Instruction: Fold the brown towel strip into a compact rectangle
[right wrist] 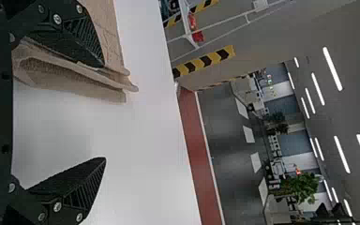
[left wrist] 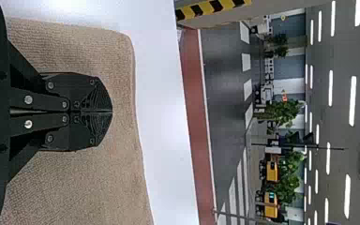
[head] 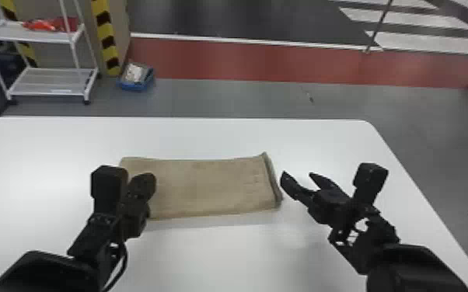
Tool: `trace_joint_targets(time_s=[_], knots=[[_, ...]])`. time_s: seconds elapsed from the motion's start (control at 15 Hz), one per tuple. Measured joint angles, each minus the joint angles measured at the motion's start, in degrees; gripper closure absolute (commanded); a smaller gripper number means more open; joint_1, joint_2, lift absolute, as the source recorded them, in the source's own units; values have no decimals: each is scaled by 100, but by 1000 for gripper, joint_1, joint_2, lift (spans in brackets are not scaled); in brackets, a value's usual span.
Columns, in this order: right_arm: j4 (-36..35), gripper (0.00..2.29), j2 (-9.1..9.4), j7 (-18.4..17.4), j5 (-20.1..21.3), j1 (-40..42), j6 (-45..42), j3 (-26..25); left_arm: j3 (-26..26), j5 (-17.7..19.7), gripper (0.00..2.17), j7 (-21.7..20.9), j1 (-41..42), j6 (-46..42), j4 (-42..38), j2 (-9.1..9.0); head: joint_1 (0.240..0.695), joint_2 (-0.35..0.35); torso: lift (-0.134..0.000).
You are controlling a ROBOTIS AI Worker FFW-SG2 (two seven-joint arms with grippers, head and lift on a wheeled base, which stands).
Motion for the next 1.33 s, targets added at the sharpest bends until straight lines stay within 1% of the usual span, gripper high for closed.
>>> trace_joint_targets(time_s=[0.2,0.4,0.53,0.6,0.67,0.87,0.93,1.0,1.13,1.2,1.27,1.33], knots=[[-74,286,-19,29,26,-222,567,237,1,-16,2088,-11,1,-69,98,-1,695,-72,-123],[-86,286,-2,-9,295,-449,1107,429,-8,-17,2088,-47,2,-74,108,-8,695,-57,-123],[-88,289,12,-121,498,-597,1435,543,-14,-17,2088,-67,3,-74,108,-7,695,-53,-123],[-88,346,20,-213,577,-631,1517,594,-15,-17,2088,-69,6,-74,108,-2,695,-52,-123],[-92,346,29,-343,672,-647,1563,654,-15,-17,2088,-74,9,-74,108,5,695,-53,-123],[-138,350,48,-568,813,-698,1787,738,-15,-25,2088,-79,11,-61,91,23,695,-54,-123],[-142,383,49,-596,845,-733,1847,755,-16,-25,2088,-83,11,-57,86,26,695,-54,-123],[-145,488,49,-604,881,-768,1903,773,-22,-25,2088,-84,11,-55,83,27,695,-54,-123],[-147,542,49,-597,917,-854,2084,802,-46,-31,2088,-84,11,-39,82,22,695,-55,-123],[-147,667,49,-588,923,-909,2212,821,-62,-36,2088,-80,11,-30,82,18,695,-55,-123],[-147,718,49,-582,925,-950,2327,840,-72,-40,2088,-77,11,-22,79,17,695,-54,-123],[-146,893,49,-571,925,-983,2414,854,-75,-42,2088,-76,11,-13,76,17,695,-53,-123]])
